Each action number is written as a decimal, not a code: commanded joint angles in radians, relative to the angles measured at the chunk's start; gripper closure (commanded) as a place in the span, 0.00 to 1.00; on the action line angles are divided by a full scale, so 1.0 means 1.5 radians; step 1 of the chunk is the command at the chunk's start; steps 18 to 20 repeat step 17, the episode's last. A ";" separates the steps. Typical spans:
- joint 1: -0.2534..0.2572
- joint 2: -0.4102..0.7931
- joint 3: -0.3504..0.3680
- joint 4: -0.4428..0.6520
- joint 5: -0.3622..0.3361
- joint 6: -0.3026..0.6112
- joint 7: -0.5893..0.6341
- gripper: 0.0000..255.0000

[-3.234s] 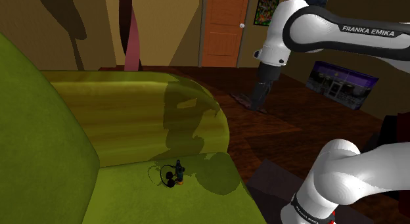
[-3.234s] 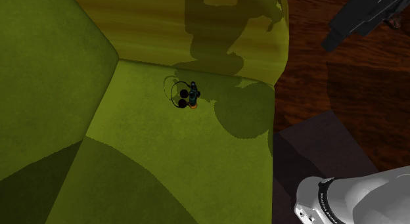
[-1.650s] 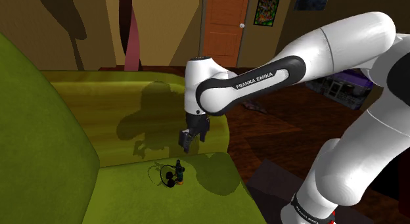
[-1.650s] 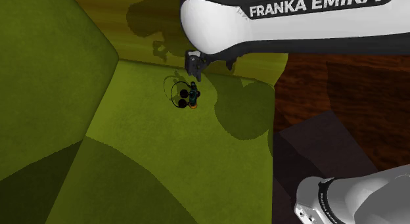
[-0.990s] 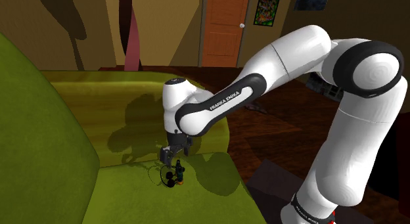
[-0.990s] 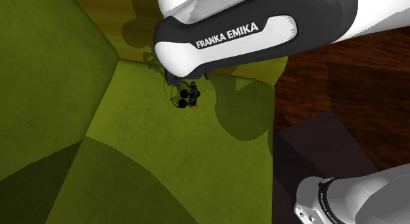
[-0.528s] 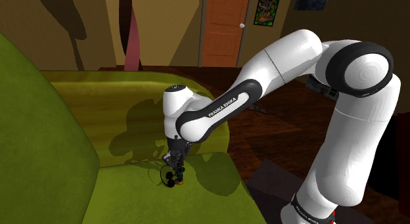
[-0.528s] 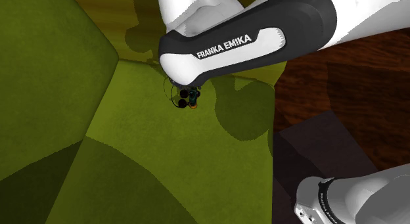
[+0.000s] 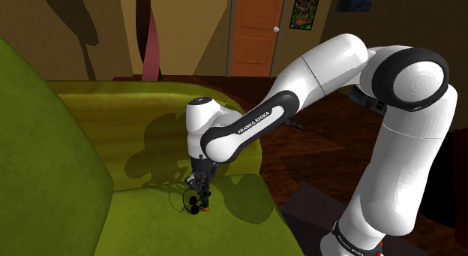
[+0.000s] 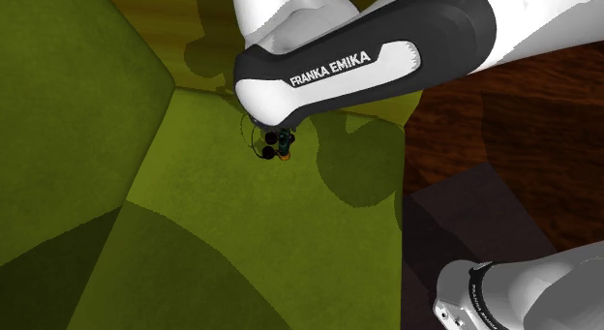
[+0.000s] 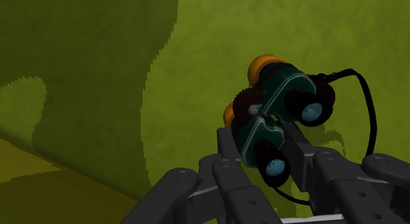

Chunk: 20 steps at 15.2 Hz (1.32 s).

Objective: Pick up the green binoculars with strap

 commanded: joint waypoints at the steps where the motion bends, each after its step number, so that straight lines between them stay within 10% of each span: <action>1: -0.001 -0.006 0.001 0.001 0.004 -0.008 -0.002 1.00; 20: -0.007 -0.080 0.004 0.054 0.039 -0.129 -0.025 1.00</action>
